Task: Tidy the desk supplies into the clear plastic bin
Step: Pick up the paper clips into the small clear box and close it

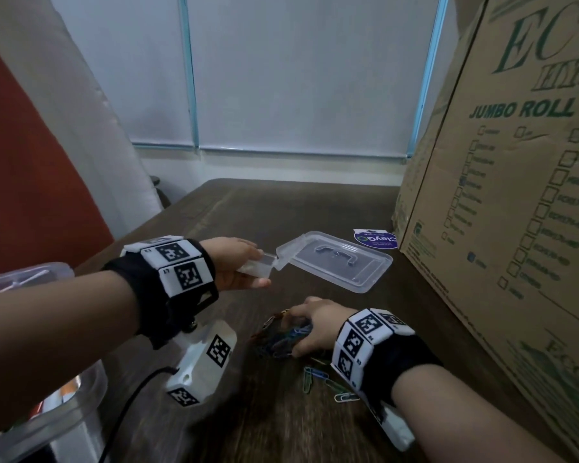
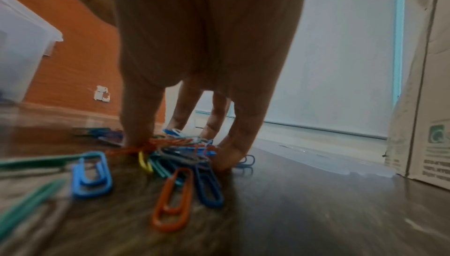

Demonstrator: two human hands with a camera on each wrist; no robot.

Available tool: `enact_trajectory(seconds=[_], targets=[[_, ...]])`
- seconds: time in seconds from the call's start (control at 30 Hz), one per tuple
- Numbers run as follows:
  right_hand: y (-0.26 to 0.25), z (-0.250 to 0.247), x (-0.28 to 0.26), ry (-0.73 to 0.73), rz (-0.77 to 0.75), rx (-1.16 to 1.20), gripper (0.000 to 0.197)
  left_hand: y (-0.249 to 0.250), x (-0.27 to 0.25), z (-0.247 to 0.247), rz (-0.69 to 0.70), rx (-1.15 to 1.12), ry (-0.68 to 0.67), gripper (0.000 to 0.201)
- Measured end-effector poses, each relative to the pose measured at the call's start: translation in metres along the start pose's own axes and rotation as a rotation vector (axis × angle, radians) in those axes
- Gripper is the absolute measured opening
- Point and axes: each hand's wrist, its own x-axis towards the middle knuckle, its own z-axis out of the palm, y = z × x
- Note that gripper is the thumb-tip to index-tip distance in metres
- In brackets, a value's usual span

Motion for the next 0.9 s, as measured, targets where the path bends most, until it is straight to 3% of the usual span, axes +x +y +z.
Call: enact_trajectory(seconds=[0.13, 0.47, 0.73, 0.9], targets=[[0.004, 0.002, -0.005, 0.054, -0.008, 0.047, 0.028, -0.009, 0.001, -0.005, -0.040, 0.055, -0.026, 0.021], [0.030, -0.023, -0.044, 0.312, 0.045, 0.401, 0.021, -0.023, 0.002, 0.001, -0.058, 0.187, -0.112, 0.017], [0.005, -0.072, -0.072, 0.687, -0.117, 0.842, 0.016, -0.030, 0.000, 0.007, -0.128, 0.166, -0.243, 0.012], [-0.026, -0.058, -0.048, 0.682, -0.067, 0.723, 0.029, -0.028, -0.005, 0.010, -0.160, 0.068, -0.340, 0.016]])
